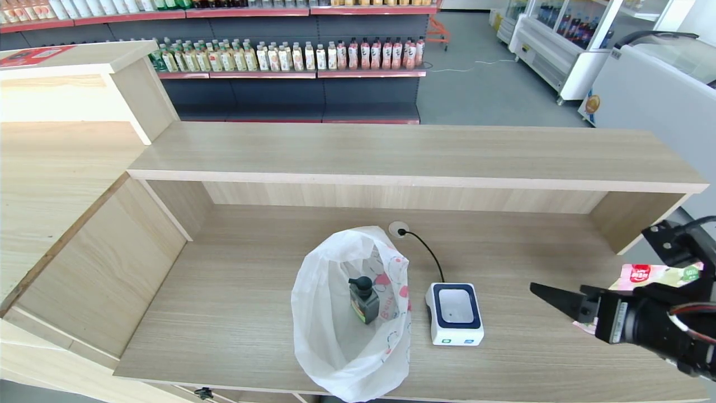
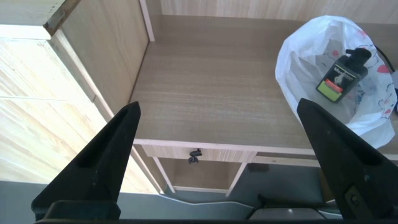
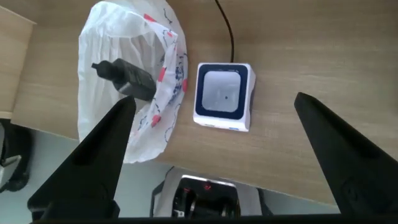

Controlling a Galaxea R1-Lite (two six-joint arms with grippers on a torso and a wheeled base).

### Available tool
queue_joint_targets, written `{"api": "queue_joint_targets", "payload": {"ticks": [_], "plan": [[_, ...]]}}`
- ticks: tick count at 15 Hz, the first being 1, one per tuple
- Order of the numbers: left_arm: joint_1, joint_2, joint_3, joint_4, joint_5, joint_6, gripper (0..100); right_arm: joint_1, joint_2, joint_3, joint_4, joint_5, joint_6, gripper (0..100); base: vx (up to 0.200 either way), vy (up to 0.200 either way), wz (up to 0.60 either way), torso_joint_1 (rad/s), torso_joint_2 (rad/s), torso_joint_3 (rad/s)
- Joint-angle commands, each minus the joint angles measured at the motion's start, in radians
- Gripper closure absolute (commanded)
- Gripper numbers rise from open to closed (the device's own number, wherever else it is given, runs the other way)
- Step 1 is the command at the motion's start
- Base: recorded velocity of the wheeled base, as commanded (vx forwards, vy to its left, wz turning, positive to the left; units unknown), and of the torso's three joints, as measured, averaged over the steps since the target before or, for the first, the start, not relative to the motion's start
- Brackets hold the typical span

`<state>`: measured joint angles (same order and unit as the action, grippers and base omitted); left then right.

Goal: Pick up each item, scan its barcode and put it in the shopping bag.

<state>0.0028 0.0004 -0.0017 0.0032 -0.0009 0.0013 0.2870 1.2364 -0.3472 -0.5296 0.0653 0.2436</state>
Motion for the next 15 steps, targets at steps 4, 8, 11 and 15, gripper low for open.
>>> {"api": "queue_joint_targets", "payload": {"ticks": [4,8,11,15], "plan": [[0.0,0.0,0.0,0.0,0.001,0.0,0,-0.049,-0.245,0.054,0.111,-0.002,0.002,0,-0.2,0.0,0.0,0.001,0.0,0.0],[0.0,0.0,0.0,0.0,0.001,0.0,0,-0.065,-0.33,0.091,0.186,-0.071,-0.001,0,-0.05,0.0,0.0,0.005,0.0,-0.001],[0.0,0.0,0.0,0.0,0.001,-0.001,0,-0.065,-0.422,0.09,0.292,-0.076,-0.001,0,0.0,-0.067,0.0,-0.004,-0.01,0.001],[0.0,0.0,0.0,0.0,0.001,0.0,0,-0.074,-0.511,0.093,0.382,-0.081,-0.001,0,0.0,-0.2,0.0,0.011,0.0,-0.001]]}}
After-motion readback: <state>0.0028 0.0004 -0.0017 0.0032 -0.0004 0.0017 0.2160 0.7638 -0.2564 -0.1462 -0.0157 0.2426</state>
